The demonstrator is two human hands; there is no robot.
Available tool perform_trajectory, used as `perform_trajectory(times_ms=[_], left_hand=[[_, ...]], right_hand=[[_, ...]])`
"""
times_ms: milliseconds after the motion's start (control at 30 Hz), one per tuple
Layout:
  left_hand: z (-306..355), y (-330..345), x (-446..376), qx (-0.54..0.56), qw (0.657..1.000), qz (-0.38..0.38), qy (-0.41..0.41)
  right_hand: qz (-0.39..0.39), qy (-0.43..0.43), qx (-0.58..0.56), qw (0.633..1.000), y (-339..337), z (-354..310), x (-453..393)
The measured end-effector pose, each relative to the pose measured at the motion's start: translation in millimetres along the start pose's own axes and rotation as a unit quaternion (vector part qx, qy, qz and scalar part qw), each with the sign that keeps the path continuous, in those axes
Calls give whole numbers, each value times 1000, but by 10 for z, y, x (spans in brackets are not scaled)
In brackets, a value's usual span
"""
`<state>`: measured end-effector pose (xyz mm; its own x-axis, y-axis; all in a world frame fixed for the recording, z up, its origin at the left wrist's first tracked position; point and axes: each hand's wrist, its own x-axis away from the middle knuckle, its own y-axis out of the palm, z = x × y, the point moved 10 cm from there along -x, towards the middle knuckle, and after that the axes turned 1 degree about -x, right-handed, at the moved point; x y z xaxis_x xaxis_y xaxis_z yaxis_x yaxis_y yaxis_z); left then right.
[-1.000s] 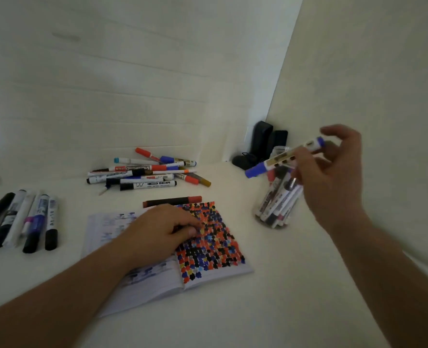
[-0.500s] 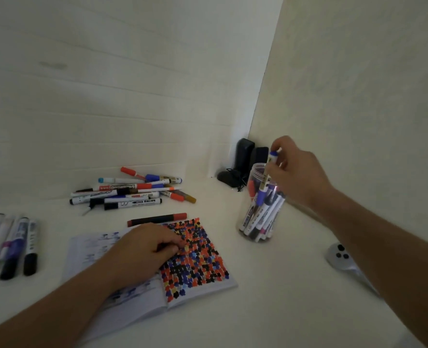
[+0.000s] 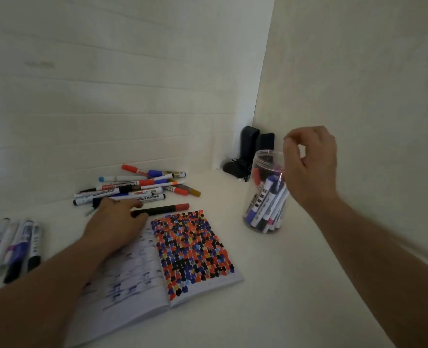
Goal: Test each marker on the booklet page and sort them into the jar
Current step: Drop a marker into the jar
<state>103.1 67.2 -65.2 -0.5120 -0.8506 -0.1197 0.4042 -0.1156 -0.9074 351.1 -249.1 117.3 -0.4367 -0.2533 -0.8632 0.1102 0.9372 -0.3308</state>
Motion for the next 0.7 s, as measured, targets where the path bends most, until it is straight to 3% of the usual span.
perform_trajectory(times_ms=[100, 233, 400, 500, 600, 700], left_hand=[[63, 71, -52, -53, 998, 0, 20], [158, 128, -51, -94, 996, 2, 12], [393, -71, 157, 1, 989, 118, 87], [549, -241, 335, 57, 973, 139, 174], [721, -478, 615, 100, 947, 180, 246], [878, -636, 899, 116, 917, 223, 309]], right_hand=[[10, -80, -48, 996, 99, -445, 265], [-104, -114, -113, 982, 681, -808, 756], [-222, -86, -107, 965, 1279, -750, 1169], [-221, -112, -44, 968, 1298, -769, 1136], [-284, -30, -44, 957, 1343, -682, 1144], [-332, 126, -252, 900, 1402, -634, 1259]])
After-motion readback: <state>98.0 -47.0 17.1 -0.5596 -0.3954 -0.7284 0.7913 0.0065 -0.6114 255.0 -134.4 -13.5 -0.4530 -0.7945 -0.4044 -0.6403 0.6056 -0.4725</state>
